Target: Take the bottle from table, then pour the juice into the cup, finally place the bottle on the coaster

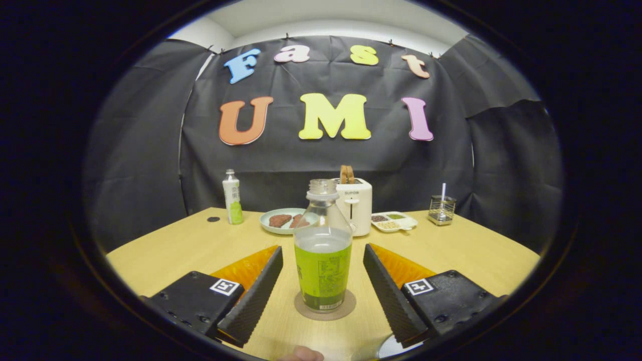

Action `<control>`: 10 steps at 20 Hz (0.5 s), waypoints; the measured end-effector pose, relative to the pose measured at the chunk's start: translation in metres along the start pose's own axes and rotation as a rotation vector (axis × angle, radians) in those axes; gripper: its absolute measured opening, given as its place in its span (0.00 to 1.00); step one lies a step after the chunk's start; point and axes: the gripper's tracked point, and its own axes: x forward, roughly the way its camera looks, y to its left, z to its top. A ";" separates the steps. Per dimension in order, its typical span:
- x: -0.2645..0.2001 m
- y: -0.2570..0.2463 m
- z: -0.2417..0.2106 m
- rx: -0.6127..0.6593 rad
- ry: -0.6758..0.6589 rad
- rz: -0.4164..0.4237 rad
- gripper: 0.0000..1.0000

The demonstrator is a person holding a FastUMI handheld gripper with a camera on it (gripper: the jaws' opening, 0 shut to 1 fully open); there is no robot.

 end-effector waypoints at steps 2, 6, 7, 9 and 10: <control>-0.015 0.000 0.003 -0.015 -0.004 0.012 1.00; -0.050 -0.013 0.008 -0.102 0.020 -0.016 1.00; -0.059 -0.016 0.010 -0.123 0.023 -0.035 1.00; -0.075 -0.022 0.016 -0.157 0.021 -0.069 1.00; -0.081 -0.023 0.015 -0.171 0.026 -0.076 1.00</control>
